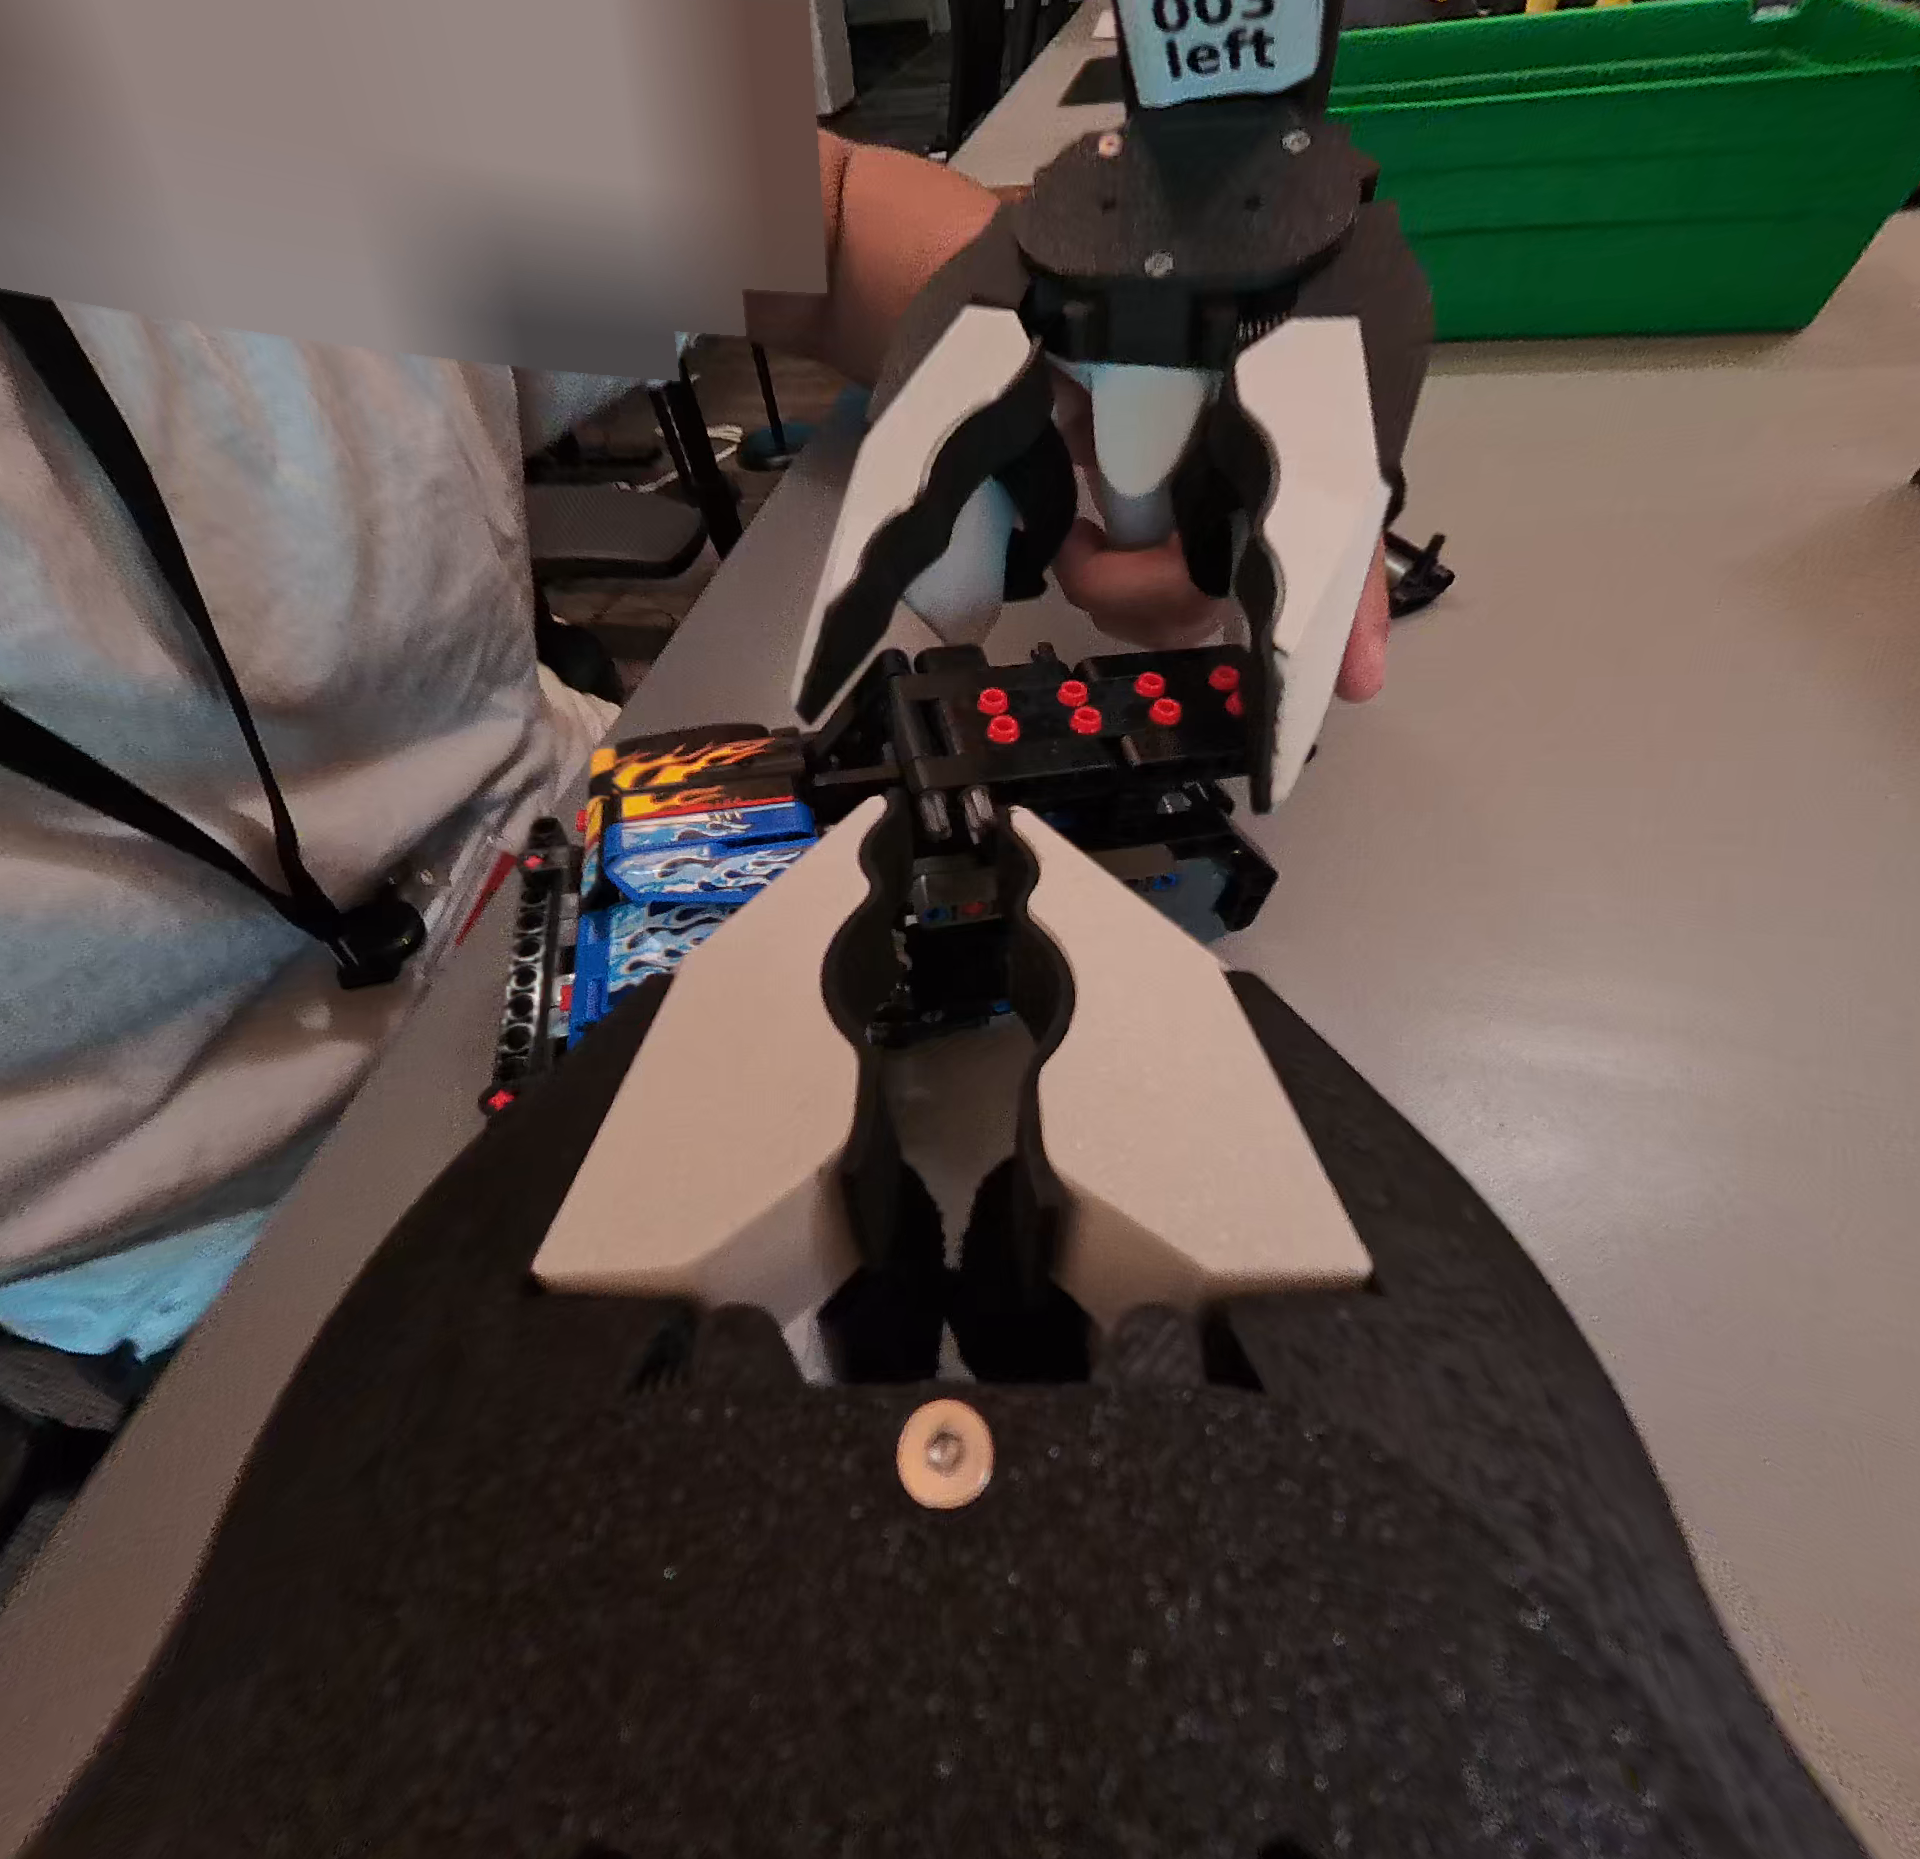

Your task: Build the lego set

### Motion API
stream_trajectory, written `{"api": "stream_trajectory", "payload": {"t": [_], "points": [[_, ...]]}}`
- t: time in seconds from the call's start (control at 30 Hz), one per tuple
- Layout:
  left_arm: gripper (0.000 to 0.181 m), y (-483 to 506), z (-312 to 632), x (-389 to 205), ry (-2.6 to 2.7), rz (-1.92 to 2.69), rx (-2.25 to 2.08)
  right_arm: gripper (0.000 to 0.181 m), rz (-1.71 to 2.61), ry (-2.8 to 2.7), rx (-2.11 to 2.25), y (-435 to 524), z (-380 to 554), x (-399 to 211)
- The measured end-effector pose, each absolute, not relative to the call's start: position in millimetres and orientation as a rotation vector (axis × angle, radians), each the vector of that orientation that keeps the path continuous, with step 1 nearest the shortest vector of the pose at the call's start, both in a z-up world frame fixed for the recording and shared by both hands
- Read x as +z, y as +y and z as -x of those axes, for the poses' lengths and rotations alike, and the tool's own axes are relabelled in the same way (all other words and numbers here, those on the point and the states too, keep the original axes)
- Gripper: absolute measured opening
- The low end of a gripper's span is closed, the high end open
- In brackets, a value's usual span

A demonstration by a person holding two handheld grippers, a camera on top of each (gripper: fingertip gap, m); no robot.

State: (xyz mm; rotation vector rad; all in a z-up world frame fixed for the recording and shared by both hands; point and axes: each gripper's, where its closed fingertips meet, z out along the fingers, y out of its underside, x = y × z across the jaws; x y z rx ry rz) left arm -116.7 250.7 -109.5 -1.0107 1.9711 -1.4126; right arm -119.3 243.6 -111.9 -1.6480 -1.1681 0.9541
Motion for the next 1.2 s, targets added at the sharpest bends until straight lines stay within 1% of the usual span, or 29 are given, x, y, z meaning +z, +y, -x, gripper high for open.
{"api": "stream_trajectory", "payload": {"t": [0.07, 0.1, 0.33, 0.4, 0.5, 0.53, 0.6, 0.63, 0.7, 0.73, 0.87, 0.97, 1.0, 1.1, 1.2], "points": [[0.098, 250.4, 113.8, -113.1, 1.966, 0.974, -1.467, 0.015, 1.667, -1.135, 1.003, 242.6, 118.7, -111.6], [0.096, 250.9, 111.9, -113.0, 1.943, 0.957, -1.488, 0.015, 1.664, -1.136, 1.003, 242.3, 118.2, -111.5], [0.098, 250.5, 110.1, -112.4, 1.884, 0.922, -1.515, 0.015, 1.581, -1.179, 0.873, 242.8, 113.7, -109.8], [0.092, 250.6, 110.4, -112.5, 1.877, 0.92, -1.503, 0.014, 1.579, -1.199, 0.844, 241.8, 110.8, -109.5], [0.09, 251.8, 111.4, -112.1, 1.867, 0.931, -1.502, 0.009, 1.558, -1.208, 0.844, 238.4, 103.1, -99.8], [0.095, 251.9, 111.6, -111.9, 1.864, 0.932, -1.503, 0.008, 1.542, -1.198, 0.842, 238.2, 101.4, -95.1], [0.095, 252.1, 111.3, -111.7, 1.864, 0.935, -1.508, 0.009, 1.55, -1.217, 0.833, 236.2, 101.5, -95.4], [0.089, 252.1, 111.3, -111.7, 1.865, 0.937, -1.512, 0.009, 1.552, -1.235, 0.821, 234.6, 102.9, -97.3], [0.089, 252.2, 111.2, -111.5, 1.866, 0.94, -1.519, 0.013, 1.553, -1.248, 0.775, 236.1, 106.5, -100.9], [0.089, 252.4, 111.2, -111.4, 1.866, 0.942, -1.521, 0.01, 1.54, -1.258, 0.749, 236.2, 107.3, -101.4], [0.089, 252.1, 110.9, -111.7, 1.866, 0.941, -1.518, 0.011, 1.516, -1.293, 0.68, 234.9, 109.3, -102.6], [0.089, 252.3, 110.6, -111.7, 1.867, 0.945, -1.522, 0.01, 1.43, -1.371, 0.481, 236.7, 109.1, -104.4], [0.089, 252.3, 110.5, -111.6, 1.867, 0.947, -1.523, 0.007, 1.384, -1.4, 0.372, 238.5, 109.1, -104.3], [0.089, 253.2, 110.2, -111.3, 1.861, 0.96, -1.528, 0.007, 1.256, -1.492, 0.044, 241.7, 109.0, -105.1], [0.089, 254.4, 109.7, -111.1, 1.855, 0.971, -1.532, 0.006, 1.183, -1.551, -0.193, 244.6, 107.1, -105.5]]}}
